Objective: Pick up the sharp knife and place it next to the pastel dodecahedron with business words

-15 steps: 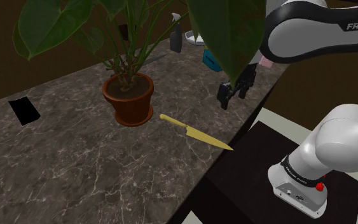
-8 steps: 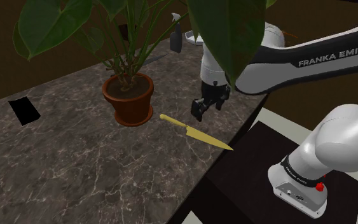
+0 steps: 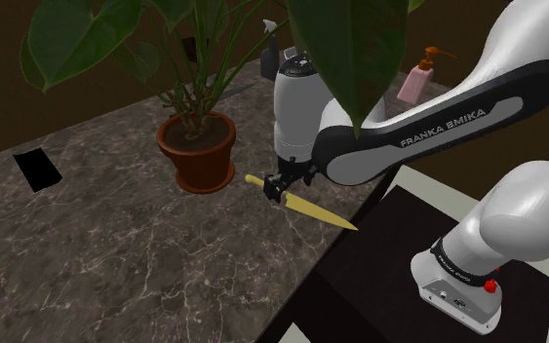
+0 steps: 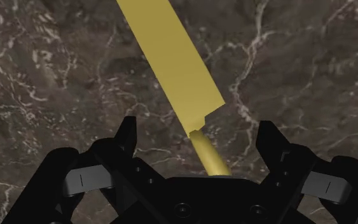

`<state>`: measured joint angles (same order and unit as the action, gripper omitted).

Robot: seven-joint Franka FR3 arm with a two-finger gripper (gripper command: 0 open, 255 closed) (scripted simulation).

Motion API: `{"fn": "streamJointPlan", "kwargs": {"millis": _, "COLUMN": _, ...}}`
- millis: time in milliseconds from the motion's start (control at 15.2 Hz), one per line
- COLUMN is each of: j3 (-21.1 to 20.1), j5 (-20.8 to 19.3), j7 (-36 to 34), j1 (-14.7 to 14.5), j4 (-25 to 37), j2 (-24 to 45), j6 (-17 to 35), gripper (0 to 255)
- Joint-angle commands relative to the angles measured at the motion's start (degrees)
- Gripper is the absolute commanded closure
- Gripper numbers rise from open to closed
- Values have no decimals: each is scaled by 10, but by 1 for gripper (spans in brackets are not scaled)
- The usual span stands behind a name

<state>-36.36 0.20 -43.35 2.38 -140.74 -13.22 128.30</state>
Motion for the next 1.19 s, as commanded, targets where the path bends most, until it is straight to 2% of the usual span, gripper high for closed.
{"fn": "streamJointPlan", "kwargs": {"millis": 0, "j3": -4, "j5": -10, "j7": -8, "j1": 4, "j4": -5, "j2": 13, "j6": 17, "gripper": 0}}
{"fn": "streamJointPlan", "kwargs": {"millis": 264, "j3": -9, "j5": -26, "j7": -21, "j1": 10, "j4": -18, "j2": 34, "j6": 47, "gripper": 0}}
{"fn": "streamJointPlan", "kwargs": {"millis": 792, "j3": -9, "j5": -26, "j7": -21, "j1": 10, "j4": -18, "j2": 34, "j6": 47, "gripper": 0}}
{"fn": "streamJointPlan", "kwargs": {"millis": 858, "j3": -9, "j5": -26, "j7": -21, "j1": 10, "j4": -18, "j2": 34, "j6": 47, "gripper": 255}}
{"fn": "streamJointPlan", "kwargs": {"millis": 1122, "j3": -9, "j5": -26, "j7": -21, "j1": 10, "j4": -16, "j2": 34, "j6": 45, "gripper": 255}}
